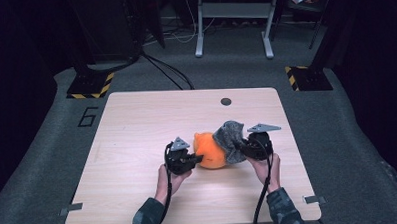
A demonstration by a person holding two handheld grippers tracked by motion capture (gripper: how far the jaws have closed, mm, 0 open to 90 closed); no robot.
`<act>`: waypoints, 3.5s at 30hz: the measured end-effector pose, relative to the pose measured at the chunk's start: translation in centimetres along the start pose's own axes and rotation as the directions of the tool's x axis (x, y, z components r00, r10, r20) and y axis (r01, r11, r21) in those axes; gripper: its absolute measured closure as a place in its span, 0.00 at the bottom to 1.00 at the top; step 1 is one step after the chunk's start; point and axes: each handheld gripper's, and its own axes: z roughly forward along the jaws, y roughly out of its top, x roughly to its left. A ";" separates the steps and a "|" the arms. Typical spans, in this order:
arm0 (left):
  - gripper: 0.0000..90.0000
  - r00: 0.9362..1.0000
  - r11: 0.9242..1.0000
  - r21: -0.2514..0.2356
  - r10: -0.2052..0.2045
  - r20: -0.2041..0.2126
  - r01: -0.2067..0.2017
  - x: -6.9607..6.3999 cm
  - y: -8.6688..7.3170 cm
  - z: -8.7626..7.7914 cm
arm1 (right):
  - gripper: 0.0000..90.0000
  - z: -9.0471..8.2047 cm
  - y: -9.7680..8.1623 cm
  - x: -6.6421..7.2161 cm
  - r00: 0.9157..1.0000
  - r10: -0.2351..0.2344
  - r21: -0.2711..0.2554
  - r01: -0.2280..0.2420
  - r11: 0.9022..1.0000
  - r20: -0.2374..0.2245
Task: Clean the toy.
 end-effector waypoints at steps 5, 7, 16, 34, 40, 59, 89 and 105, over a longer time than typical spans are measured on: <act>0.90 0.999 0.999 0.006 -0.043 0.021 0.043 -0.2 0.7 -0.1 | 0.82 -0.7 1.8 2.1 0.997 -0.071 -0.014 0.071 0.997 -0.015; 0.90 0.999 0.999 0.005 -0.041 0.025 0.041 -0.4 0.8 -0.1 | 0.82 -0.7 2.1 2.5 0.996 -0.082 -0.014 0.082 0.997 -0.018; 0.90 1.000 1.000 0.010 -0.021 0.019 0.021 -0.5 0.9 0.1 | 0.82 2.2 3.3 6.3 0.976 -0.215 0.050 0.216 0.975 -0.026; 0.90 0.998 0.998 0.004 -0.062 0.021 0.062 0.6 0.3 0.1 | 0.82 1.9 0.6 2.6 0.993 -0.115 0.082 0.112 0.990 0.031; 0.90 0.998 0.998 0.010 -0.062 0.015 0.062 0.7 0.3 0.2 | 0.83 2.3 -0.8 0.7 0.995 -0.084 0.111 0.077 0.991 0.062; 0.89 1.000 1.000 0.012 -0.013 0.006 0.013 0.6 0.5 0.2 | 0.82 0.2 2.2 2.4 0.994 -0.108 0.043 0.108 0.993 0.008; 0.89 1.000 1.000 0.014 -0.011 0.006 0.011 0.8 0.5 0.3 | 0.82 2.0 0.8 1.9 0.993 -0.115 0.103 0.112 0.988 0.021; 0.89 1.000 1.000 0.013 -0.026 0.010 0.026 1.1 0.3 0.3 | 0.82 4.3 -3.2 -2.1 0.997 0.015 0.215 -0.030 0.976 0.070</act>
